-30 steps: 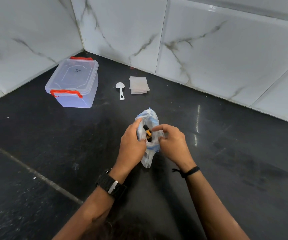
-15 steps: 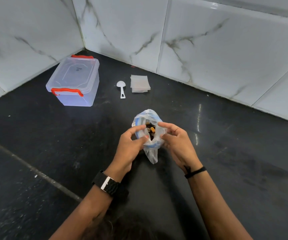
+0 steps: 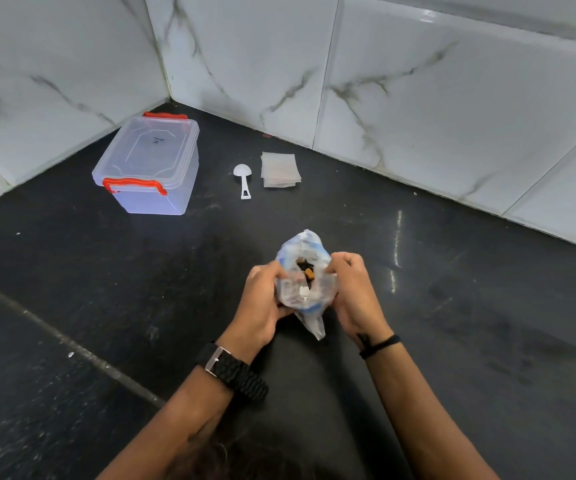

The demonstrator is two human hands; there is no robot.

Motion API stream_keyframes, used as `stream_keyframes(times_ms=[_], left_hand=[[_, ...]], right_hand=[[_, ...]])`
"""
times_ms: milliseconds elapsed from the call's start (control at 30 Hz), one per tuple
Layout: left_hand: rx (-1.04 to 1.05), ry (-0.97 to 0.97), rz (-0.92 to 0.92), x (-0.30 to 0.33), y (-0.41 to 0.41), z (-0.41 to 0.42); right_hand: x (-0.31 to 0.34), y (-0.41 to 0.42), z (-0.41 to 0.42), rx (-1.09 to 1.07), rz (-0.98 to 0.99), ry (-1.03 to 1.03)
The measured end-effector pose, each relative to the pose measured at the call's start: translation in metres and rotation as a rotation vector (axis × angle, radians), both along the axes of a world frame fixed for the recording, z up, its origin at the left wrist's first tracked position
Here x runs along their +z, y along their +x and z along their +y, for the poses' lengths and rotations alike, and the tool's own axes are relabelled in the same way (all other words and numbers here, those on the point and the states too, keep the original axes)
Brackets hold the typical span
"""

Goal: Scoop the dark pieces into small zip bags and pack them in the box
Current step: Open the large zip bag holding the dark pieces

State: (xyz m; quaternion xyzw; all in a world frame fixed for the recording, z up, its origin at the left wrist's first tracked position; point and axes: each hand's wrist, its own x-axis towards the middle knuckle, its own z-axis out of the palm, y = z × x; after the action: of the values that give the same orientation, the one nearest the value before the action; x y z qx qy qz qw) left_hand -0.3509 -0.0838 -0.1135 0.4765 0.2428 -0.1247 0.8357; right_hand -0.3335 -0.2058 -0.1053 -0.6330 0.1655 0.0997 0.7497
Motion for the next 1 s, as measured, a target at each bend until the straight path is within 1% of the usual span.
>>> stream_keyframes(times_ms=[67,100,167,300,400,467,500,533,600,633,700,767,800,867,933,1000], left_hand=[[0.052,0.202,-0.053,-0.003,0.004,-0.002],[0.071,0.327,-0.094,-0.004,0.006,-0.001],[0.055,0.533,-0.183,-0.005,0.010,0.000],[0.021,0.738,-0.312,-0.008,0.016,0.001],[0.045,0.801,-0.369,-0.009,0.018,0.002],[0.060,0.864,-0.375,-0.013,0.021,0.003],[0.057,0.852,-0.364,-0.015,0.023,0.004],[0.058,0.775,-0.338,-0.016,0.026,0.004],[0.039,0.464,-0.241,-0.014,0.030,0.005],[0.021,0.288,-0.182,-0.014,0.033,0.007],[-0.044,-0.010,-0.049,-0.010,0.033,0.012],[-0.085,-0.218,0.040,-0.007,0.033,0.013],[-0.081,-0.261,0.065,-0.007,0.032,0.012],[-0.084,-0.264,0.075,-0.009,0.032,0.012],[-0.072,-0.228,0.041,-0.010,0.029,0.015],[-0.030,-0.167,-0.033,-0.013,0.027,0.020]], right_hand=[[-0.002,0.001,-0.001,0.010,-0.079,-0.246],[-0.003,0.001,-0.001,0.014,-0.151,-0.348],[-0.004,0.000,0.002,0.022,-0.286,-0.495],[-0.007,0.003,0.005,0.015,-0.404,-0.648],[-0.009,0.006,0.004,0.014,-0.410,-0.714],[-0.008,0.008,0.005,0.017,-0.412,-0.737],[-0.008,0.009,0.005,0.016,-0.415,-0.731],[-0.009,0.010,0.006,0.019,-0.410,-0.718],[-0.010,0.013,0.007,0.033,-0.351,-0.618],[-0.011,0.016,0.007,0.031,-0.290,-0.503],[-0.010,0.021,0.006,-0.001,-0.119,-0.207],[-0.010,0.022,0.004,-0.030,0.038,0.046],[-0.011,0.021,0.003,-0.030,0.081,0.114],[-0.015,0.019,0.001,-0.015,0.100,0.152],[-0.018,0.016,-0.001,-0.004,0.053,0.079],[-0.019,0.015,-0.004,0.054,-0.072,-0.099]])
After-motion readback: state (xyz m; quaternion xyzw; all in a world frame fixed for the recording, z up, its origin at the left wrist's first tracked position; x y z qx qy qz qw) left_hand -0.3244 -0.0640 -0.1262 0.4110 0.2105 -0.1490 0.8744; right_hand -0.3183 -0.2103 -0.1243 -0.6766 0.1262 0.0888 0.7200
